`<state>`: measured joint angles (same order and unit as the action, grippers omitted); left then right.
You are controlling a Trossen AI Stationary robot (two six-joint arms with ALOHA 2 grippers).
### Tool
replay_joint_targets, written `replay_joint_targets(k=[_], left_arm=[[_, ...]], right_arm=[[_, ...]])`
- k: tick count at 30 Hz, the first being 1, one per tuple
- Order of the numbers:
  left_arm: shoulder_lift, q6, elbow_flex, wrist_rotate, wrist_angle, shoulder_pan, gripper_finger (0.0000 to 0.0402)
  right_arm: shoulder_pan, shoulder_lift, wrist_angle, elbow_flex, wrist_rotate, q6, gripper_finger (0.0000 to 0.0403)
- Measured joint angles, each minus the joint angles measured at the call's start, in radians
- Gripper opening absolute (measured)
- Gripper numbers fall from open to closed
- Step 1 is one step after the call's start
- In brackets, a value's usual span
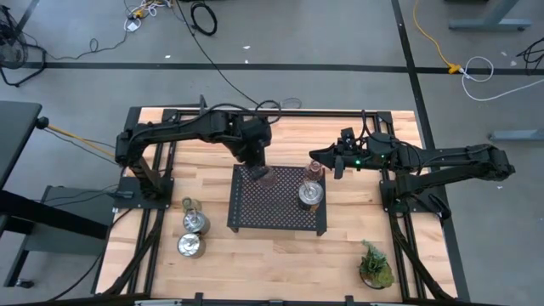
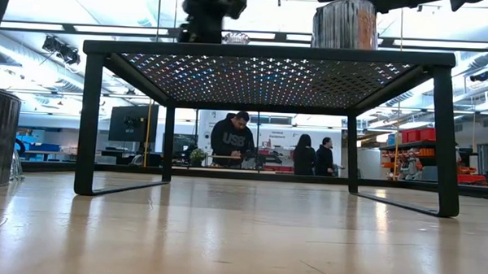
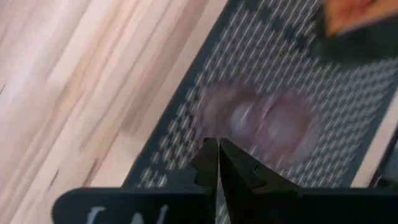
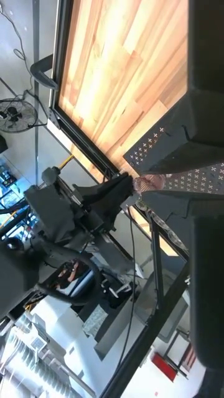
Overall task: Pick & Place candle stick holders
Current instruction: Put the pink candle holder on the shelf
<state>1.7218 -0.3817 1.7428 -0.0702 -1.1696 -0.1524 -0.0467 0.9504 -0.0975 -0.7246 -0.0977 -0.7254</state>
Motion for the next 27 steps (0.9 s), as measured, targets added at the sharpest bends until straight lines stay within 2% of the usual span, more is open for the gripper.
replay_joint_targets(k=[7,11,17,27], left_arm=[[-0.003,0.000,0.000,-0.002,-0.117,0.024,0.0016],[-0.003,0.000,0.000,-0.050,-0.082,0.069,0.0016],[-0.003,0.000,0.000,-0.016,0.003,0.106,0.0016],[-0.003,0.000,0.000,0.007,0.144,0.103,0.0016]], right_arm=[[0.000,0.000,0.000,0.000,0.000,0.000,0.0052],[0.000,0.000,0.000,0.000,0.000,0.000,0.0052],[0.000,0.000,0.000,0.000,0.000,0.001,0.0052],[0.000,0.000,0.000,0.000,0.000,0.001,0.0052]])
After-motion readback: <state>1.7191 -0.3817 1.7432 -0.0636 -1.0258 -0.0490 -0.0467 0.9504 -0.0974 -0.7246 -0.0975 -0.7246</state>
